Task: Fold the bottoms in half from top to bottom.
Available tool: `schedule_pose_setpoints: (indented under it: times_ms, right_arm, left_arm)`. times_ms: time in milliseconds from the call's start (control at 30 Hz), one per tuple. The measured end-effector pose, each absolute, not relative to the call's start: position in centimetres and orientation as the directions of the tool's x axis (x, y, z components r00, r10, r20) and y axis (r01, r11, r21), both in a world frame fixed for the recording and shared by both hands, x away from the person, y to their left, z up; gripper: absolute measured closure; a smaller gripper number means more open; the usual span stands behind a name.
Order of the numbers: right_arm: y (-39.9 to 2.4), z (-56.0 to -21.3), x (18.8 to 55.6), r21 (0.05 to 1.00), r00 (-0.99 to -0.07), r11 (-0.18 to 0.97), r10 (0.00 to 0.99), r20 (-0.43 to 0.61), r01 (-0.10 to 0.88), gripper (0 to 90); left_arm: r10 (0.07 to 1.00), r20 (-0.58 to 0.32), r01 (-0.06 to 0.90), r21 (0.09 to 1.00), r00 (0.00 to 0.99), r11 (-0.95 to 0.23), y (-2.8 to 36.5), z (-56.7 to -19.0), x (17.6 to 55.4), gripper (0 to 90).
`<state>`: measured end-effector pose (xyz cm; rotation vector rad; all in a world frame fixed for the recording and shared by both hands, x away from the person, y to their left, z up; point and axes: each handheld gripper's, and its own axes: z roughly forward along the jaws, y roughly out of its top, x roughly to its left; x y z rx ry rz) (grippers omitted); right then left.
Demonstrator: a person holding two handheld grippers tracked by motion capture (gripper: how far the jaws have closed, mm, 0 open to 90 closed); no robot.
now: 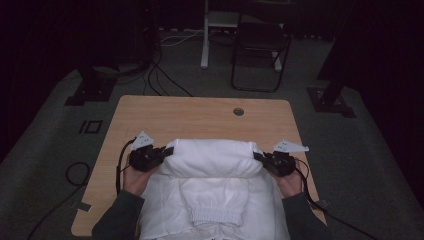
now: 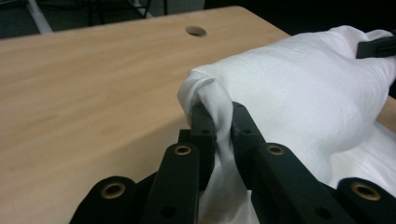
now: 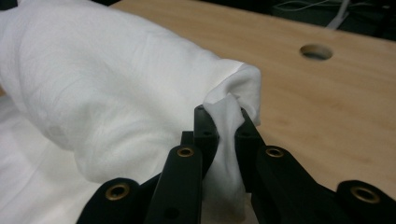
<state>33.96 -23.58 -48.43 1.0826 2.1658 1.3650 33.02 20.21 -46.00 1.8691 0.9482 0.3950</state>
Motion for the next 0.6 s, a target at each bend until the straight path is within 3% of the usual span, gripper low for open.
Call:
schedule_pose_setpoints:
  times_ms: [333, 600]
  right_arm:
    - [-23.3, -52.2, 29.5, 0.822, -0.677, 0.321, 0.729, 0.103, 0.471, 83.6]
    - [-22.1, -55.4, 28.9, 0.757, -0.692, 0.402, 0.716, 0.091, 0.515, 83.3]
  left_arm:
    - [0.739, -0.174, 0.541, 0.789, 0.651, -0.29, 20.2, -50.9, 29.0, 82.9]
    - [0.755, -0.153, 0.596, 0.719, 0.637, -0.357, 18.8, -54.6, 29.2, 82.9]
